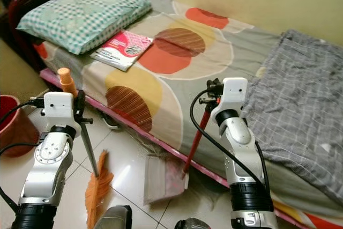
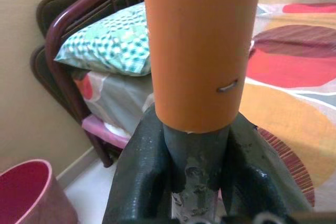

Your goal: Sweep floor

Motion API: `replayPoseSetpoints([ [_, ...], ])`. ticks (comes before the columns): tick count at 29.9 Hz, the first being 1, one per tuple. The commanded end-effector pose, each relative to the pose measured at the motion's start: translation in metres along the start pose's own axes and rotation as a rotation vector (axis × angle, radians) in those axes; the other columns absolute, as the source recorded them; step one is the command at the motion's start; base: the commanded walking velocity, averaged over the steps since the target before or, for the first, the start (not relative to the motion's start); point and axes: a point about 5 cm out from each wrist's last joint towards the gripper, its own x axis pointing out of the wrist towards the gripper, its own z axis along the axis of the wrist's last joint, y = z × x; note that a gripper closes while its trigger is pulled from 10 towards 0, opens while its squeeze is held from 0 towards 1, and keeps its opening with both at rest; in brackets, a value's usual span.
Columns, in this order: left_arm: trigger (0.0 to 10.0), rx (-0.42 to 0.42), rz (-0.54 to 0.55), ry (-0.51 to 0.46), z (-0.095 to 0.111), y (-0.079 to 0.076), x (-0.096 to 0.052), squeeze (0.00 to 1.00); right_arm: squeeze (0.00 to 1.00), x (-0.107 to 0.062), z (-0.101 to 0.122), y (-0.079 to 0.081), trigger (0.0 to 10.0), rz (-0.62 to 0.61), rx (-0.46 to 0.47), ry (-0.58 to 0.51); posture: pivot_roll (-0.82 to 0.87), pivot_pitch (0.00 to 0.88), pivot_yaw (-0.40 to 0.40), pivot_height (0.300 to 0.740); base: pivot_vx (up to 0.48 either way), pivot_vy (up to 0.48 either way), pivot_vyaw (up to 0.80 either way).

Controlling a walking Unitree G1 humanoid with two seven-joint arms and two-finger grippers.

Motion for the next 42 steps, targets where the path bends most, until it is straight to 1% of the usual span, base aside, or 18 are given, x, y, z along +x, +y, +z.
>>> replayPoseSetpoints([
  [1, 10.0, 0.015, 0.016, -0.01, 0.0, 0.004, 0.002, 0.0, 0.0, 0.0, 0.004, -0.001, 10.0, 0.011, 0.016, -0.036, 0.02, 0.0, -0.049, 0.74, 0.0, 0.0, 0.8],
  [5, 10.0, 0.016, 0.029, 0.0, -0.004, 0.006, 0.002, 0.0, 0.0, 0.001, 0.003, -0.001, 10.0, 0.025, 0.023, -0.038, 0.02, 0.0, -0.051, 0.74, 0.0, 0.0, 0.8],
  [9, 10.0, -0.024, -0.001, 0.006, -0.007, 0.001, 0.003, 0.0, 0.0, 0.002, 0.003, -0.001, 10.0, 0.031, 0.017, -0.04, 0.02, 0.0, -0.052, 0.74, 0.0, 0.0, 0.8],
  [11, 10.0, -0.043, -0.007, 0.006, -0.007, 0.0, 0.003, 0.0, 0.0, 0.0, 0.002, -0.004, 10.0, 0.016, 0.013, -0.04, 0.02, 0.0, -0.052, 0.74, 0.0, 0.0, 0.8],
  [15, 10.0, -0.04, -0.004, 0.0, -0.008, 0.002, 0.002, 0.0, 0.0, -0.005, -0.001, -0.01, 10.0, -0.02, 0.021, -0.038, 0.02, 0.0, -0.05, 0.74, 0.0, 0.0, 0.8],
  [16, 10.0, -0.035, -0.002, 0.005, -0.009, 0.004, 0.001, 0.0, 0.0, -0.009, -0.004, -0.014, 10.0, -0.05, 0.043, -0.036, 0.02, 0.0, -0.05, 0.74, 0.0, 0.0, 0.0],
  [18, 10.0, -0.033, -0.002, 0.007, -0.011, 0.005, 0.0, 0.0, 0.0, -0.011, -0.005, -0.019, 10.0, -0.079, 0.076, -0.034, 0.02, 0.0, -0.047, 0.74, 0.0, 0.0, 0.0],
  [21, 10.0, -0.032, -0.002, 0.008, -0.011, 0.005, 0.001, 0.0, 0.0, -0.009, -0.005, -0.021, 10.0, -0.078, 0.068, -0.033, 0.02, 0.0, -0.047, 0.74, 0.0, 0.0, 0.0],
  [22, 10.0, -0.032, -0.004, 0.006, -0.011, 0.004, 0.001, 0.0, 0.0, -0.007, -0.005, -0.02, 10.0, -0.065, 0.037, -0.029, 0.02, 0.0, -0.047, 0.74, 0.0, 0.0, 0.0],
  [24, 10.0, -0.032, -0.004, 0.006, -0.011, 0.004, 0.001, 0.0, 0.0, -0.007, -0.005, -0.02, 10.0, -0.065, 0.037, -0.029, 0.02, 0.0, -0.047, 0.74, 0.0, 0.0, 0.0],
  [27, 10.0, -0.045, -0.003, -0.006, -0.008, 0.002, 0.004, 0.0, 0.0, -0.003, -0.001, -0.014, 10.0, -0.029, 0.014, -0.044, 0.02, 0.0, -0.049, 0.74, 0.0, 0.0, 0.8],
  [29, 10.0, -0.05, 0.009, -0.007, -0.008, 0.004, 0.004, 0.0, 0.0, -0.004, -0.002, -0.015, 10.0, -0.027, 0.013, -0.043, 0.02, 0.0, -0.049, 0.74, 0.0, 0.0, 0.8],
  [31, 10.0, -0.047, 0.026, -0.001, -0.01, 0.01, 0.001, 0.0, 0.0, -0.006, -0.004, -0.016, 10.0, -0.034, 0.019, -0.036, 0.02, 0.0, -0.046, 0.74, 0.0, 0.448, 0.8],
  [33, 10.0, -0.041, 0.025, 0.001, -0.011, 0.01, 0.001, 0.0, 0.0, -0.007, -0.004, -0.017, 10.0, -0.034, 0.02, -0.036, 0.02, 0.0, -0.046, 0.74, 0.0, 0.48, 0.8],
  [36, 10.0, -0.03, 0.017, 0.001, -0.012, 0.01, 0.001, 0.0, 0.0, -0.005, -0.004, -0.016, 10.0, -0.027, 0.016, -0.037, 0.02, 0.0, -0.046, 0.74, 0.0, 0.094, 0.8],
  [42, 10.0, -0.035, 0.011, -0.011, -0.009, 0.006, 0.003, 0.0, 0.0, -0.003, -0.001, -0.015, 10.0, -0.023, 0.01, -0.046, 0.02, 0.0, -0.046, 0.74, 0.0, 0.0, 0.8],
])
